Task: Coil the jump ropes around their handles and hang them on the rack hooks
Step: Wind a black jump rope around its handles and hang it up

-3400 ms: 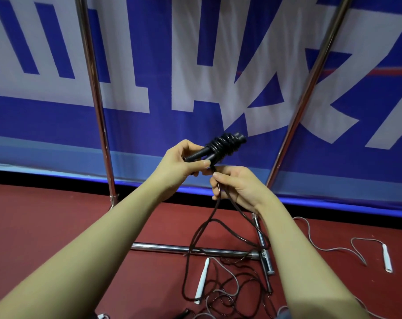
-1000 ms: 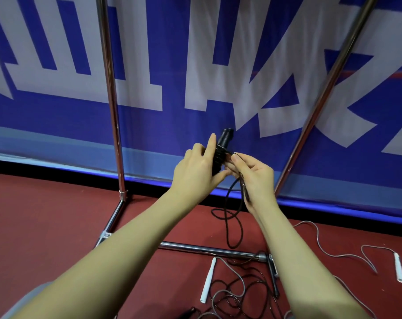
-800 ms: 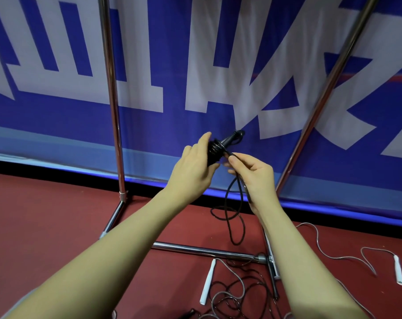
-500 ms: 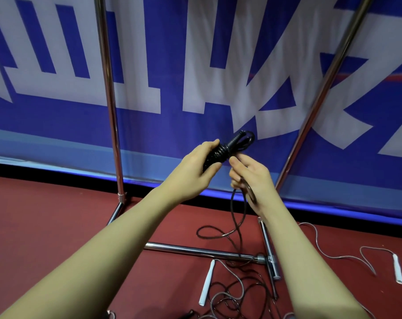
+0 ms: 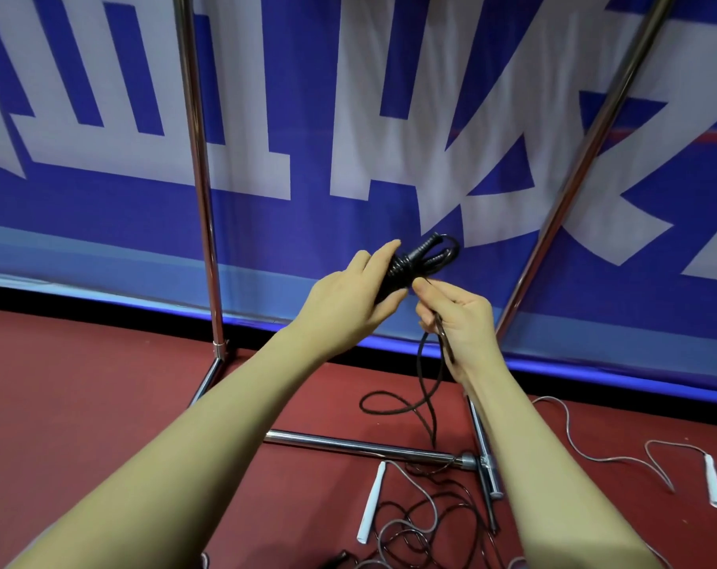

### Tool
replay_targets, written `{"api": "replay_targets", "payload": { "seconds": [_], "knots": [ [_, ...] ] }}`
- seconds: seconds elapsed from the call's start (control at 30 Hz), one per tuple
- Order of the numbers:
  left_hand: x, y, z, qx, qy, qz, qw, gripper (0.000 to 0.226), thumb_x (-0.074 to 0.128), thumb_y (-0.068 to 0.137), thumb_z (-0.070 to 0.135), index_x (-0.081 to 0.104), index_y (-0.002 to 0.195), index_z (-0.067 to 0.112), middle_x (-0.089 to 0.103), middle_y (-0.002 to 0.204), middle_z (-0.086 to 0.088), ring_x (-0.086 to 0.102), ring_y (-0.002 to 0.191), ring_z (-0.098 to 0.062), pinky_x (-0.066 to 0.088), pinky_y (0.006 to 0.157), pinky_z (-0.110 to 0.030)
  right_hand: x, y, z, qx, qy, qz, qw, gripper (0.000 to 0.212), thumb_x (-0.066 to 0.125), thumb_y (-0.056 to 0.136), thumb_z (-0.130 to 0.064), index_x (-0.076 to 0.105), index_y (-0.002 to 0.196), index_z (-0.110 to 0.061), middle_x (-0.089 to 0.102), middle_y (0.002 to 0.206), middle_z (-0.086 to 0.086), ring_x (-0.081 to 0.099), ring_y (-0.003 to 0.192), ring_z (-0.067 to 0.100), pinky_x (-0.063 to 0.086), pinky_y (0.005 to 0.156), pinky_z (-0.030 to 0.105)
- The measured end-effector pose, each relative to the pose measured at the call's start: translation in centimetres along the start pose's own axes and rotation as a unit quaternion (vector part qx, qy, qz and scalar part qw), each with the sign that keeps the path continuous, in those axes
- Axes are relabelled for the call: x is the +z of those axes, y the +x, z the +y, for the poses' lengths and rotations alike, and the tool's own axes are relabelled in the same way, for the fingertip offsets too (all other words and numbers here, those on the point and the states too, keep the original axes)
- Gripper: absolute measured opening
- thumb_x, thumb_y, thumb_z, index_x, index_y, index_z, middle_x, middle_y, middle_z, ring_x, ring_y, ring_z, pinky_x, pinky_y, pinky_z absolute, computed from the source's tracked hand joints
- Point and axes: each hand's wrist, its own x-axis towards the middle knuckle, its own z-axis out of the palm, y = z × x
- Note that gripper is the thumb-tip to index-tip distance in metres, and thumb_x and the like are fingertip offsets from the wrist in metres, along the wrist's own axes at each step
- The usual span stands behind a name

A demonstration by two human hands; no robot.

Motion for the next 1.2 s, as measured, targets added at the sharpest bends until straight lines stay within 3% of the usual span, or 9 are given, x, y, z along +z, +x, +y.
{"api": "replay_targets", "payload": {
  "seconds": [0.1, 0.27, 0.37, 0.43, 0.5, 0.67, 0.9, 1.1, 1.2],
  "knots": [
    [-0.7, 0.0, -1.0, -0.014, -0.153, -0.076, 0.985, 0.058, 0.05, 0.098, 0.039, 0.026, 0.149, 0.028, 0.052, 0.131, 0.004, 0.054, 0.11, -0.017, 0.044, 0.093, -0.035, -0.3, 0.0, 0.0, -0.015, -0.03, -0.018, 0.999, 0.019, 0.063, 0.089, -0.006, 0.074, 0.075, -0.013, 0.044, 0.053, 0.002, 0.035, 0.051, 0.012, 0.033, 0.051, 0.02],
    [-1.6, 0.1, -2.0, -0.011, -0.233, -0.086, 0.968, 0.046, 0.05, 0.099, 0.029, 0.026, 0.139, 0.029, 0.05, 0.092, 0.001, 0.044, 0.066, -0.004, 0.038, 0.068, -0.019, -0.2, -0.1, 0.3, -0.006, -0.055, -0.078, 0.995, 0.026, 0.055, 0.094, -0.001, 0.067, 0.111, -0.015, 0.057, 0.062, -0.005, 0.045, 0.054, 0.009, 0.045, 0.068, 0.028],
    [-1.6, 0.1, -2.4, 0.012, -0.226, -0.023, 0.974, 0.035, 0.052, 0.098, 0.026, 0.038, 0.13, 0.027, 0.037, 0.103, 0.001, 0.046, 0.082, 0.002, 0.036, 0.078, -0.007, -0.1, 0.0, 0.3, 0.012, -0.03, -0.105, 0.994, 0.036, 0.052, 0.094, 0.0, 0.057, 0.129, -0.004, 0.058, 0.066, -0.004, 0.044, 0.055, 0.01, 0.044, 0.069, 0.031],
    [-1.4, 0.1, -2.6, 0.003, -0.199, 0.019, 0.98, 0.036, 0.053, 0.098, 0.029, 0.045, 0.132, 0.024, 0.034, 0.114, 0.001, 0.053, 0.092, -0.006, 0.042, 0.087, -0.018, 0.0, -0.1, 0.4, 0.023, -0.016, -0.131, 0.991, 0.04, 0.051, 0.095, 0.0, 0.053, 0.134, -0.005, 0.056, 0.071, -0.001, 0.043, 0.056, 0.011, 0.043, 0.063, 0.026],
    [-1.3, 0.0, -2.7, 0.027, -0.1, 0.068, 0.992, 0.038, 0.049, 0.097, 0.037, 0.044, 0.134, 0.027, 0.041, 0.115, 0.0, 0.055, 0.076, -0.021, 0.048, 0.067, -0.033, 0.0, -0.2, 0.4, 0.032, -0.008, -0.159, 0.987, 0.042, 0.051, 0.096, -0.002, 0.05, 0.137, -0.007, 0.054, 0.074, 0.001, 0.041, 0.056, 0.013, 0.042, 0.058, 0.024],
    [-0.8, 0.2, -3.3, 0.109, 0.124, 0.139, 0.976, 0.051, 0.047, 0.093, 0.021, 0.034, 0.141, 0.034, 0.053, 0.098, -0.011, 0.036, 0.054, -0.023, 0.029, 0.045, -0.027, 0.3, -0.4, 0.2, 0.029, 0.0, -0.194, 0.981, 0.035, 0.046, 0.098, -0.005, 0.059, 0.125, -0.024, 0.05, 0.072, 0.0, 0.035, 0.054, 0.012, 0.038, 0.055, 0.023],
    [-0.8, -0.6, -3.1, 0.055, -0.003, 0.034, 0.998, 0.063, 0.041, 0.088, 0.043, 0.024, 0.149, 0.039, 0.04, 0.103, -0.002, 0.049, 0.057, -0.023, 0.042, 0.049, -0.03, -0.2, -0.2, 0.4, 0.039, 0.0, -0.152, 0.988, 0.035, 0.049, 0.095, 0.001, 0.058, 0.124, -0.016, 0.053, 0.072, -0.001, 0.037, 0.054, 0.011, 0.039, 0.056, 0.022],
    [-0.2, 0.4, -3.2, 0.062, 0.095, 0.152, 0.982, 0.052, 0.053, 0.083, 0.037, 0.054, 0.134, 0.026, 0.05, 0.08, -0.009, 0.033, 0.049, -0.022, 0.03, 0.051, -0.025, -0.1, -0.1, 0.3, 0.033, -0.007, -0.176, 0.984, 0.039, 0.047, 0.094, 0.005, 0.057, 0.125, -0.016, 0.053, 0.073, -0.002, 0.039, 0.057, 0.012, 0.041, 0.058, 0.023],
    [-0.2, 0.5, -4.1, 0.079, 0.102, 0.111, 0.985, 0.054, 0.049, 0.086, 0.041, 0.051, 0.138, 0.026, 0.051, 0.084, -0.01, 0.046, 0.067, -0.029, 0.032, 0.063, -0.033, -0.2, 0.1, 0.4, 0.041, -0.015, -0.149, 0.988, 0.03, 0.051, 0.093, 0.002, 0.064, 0.114, -0.015, 0.058, 0.071, -0.002, 0.042, 0.055, 0.011, 0.041, 0.058, 0.022]
  ]
}}
